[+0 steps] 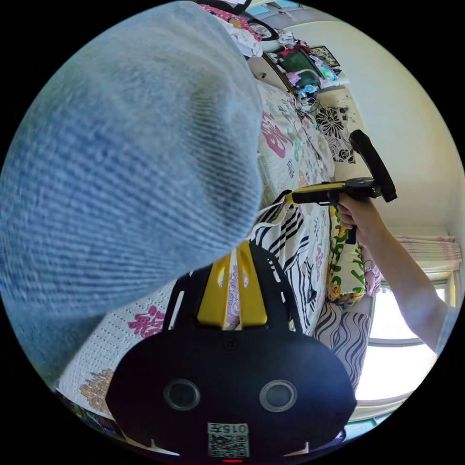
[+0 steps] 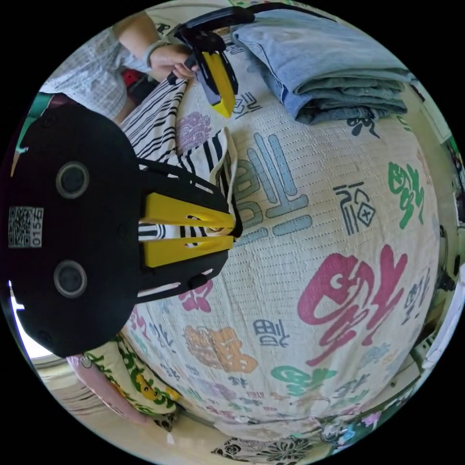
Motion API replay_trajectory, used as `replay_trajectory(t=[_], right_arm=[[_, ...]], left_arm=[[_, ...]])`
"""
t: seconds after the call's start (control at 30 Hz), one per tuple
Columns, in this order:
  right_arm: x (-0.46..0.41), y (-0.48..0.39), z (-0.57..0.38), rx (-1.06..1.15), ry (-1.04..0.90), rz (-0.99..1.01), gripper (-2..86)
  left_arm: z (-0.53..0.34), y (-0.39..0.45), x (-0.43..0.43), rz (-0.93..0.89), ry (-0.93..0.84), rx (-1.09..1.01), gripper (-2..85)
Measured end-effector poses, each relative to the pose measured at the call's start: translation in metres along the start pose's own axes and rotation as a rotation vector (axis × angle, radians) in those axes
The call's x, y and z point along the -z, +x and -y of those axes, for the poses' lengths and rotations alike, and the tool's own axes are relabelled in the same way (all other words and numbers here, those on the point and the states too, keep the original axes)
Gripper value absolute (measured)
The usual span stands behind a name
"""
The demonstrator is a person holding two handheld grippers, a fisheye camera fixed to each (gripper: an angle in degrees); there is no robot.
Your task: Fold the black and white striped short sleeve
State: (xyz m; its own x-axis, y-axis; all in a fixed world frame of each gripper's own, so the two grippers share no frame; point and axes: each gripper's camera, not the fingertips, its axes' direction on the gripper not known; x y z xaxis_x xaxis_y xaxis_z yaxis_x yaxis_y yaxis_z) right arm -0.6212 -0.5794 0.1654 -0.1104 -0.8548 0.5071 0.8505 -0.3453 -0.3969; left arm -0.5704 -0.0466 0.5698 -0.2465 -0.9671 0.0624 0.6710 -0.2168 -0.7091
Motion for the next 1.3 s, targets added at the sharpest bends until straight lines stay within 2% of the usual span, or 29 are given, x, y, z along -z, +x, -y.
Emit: replay_trajectory(t=[0.1, 0.23, 0.4, 0.57, 0.7, 0.87, 1.03, 1.17, 1.23, 1.3], right_arm=[[0.026, 0.010, 0.012, -0.034, 0.040, 0.072, 4.1], [0.038, 0.019, 0.029, -0.069, 0.002, 0.141, 4.7], [0.039, 0.021, 0.048, -0.113, -0.036, 0.254, 1.6], [0.064, 0.020, 0.066, -0.142, 0.064, 0.302, -0.4], [0.065, 0.007, 0.079, -0.103, 0.047, 0.280, -0.2], [0.072, 0.007, 0.076, -0.178, 0.098, 0.160, 3.4], [0.076, 0.025, 0.052, -0.245, 0.151, 0.250, 5.6], [0.070, 0.028, 0.049, -0.289, 0.160, 0.322, 4.1], [0.068, 0.026, 0.056, -0.288, 0.127, 0.296, 3.8], [0.066, 0.024, 0.056, -0.283, 0.112, 0.206, 4.8]], left_arm=[[0.003, 0.005, 0.009, -0.041, -0.009, -0.010, 5.4], [0.012, 0.019, 0.013, -0.030, -0.009, -0.012, 6.4], [0.016, 0.032, 0.020, 0.027, -0.035, -0.041, 0.3], [0.000, 0.044, 0.056, 0.053, 0.018, -0.095, -0.5], [-0.013, 0.037, 0.059, 0.102, 0.007, -0.035, -0.4], [-0.016, 0.034, 0.070, 0.148, 0.024, -0.007, 0.0], [-0.023, 0.052, 0.089, 0.141, 0.057, -0.150, 1.7], [-0.021, 0.069, 0.066, 0.099, -0.024, -0.243, 2.8], [-0.019, 0.076, 0.044, 0.052, -0.088, -0.295, 2.3], [-0.019, 0.078, 0.028, 0.145, -0.152, -0.312, 0.8]])
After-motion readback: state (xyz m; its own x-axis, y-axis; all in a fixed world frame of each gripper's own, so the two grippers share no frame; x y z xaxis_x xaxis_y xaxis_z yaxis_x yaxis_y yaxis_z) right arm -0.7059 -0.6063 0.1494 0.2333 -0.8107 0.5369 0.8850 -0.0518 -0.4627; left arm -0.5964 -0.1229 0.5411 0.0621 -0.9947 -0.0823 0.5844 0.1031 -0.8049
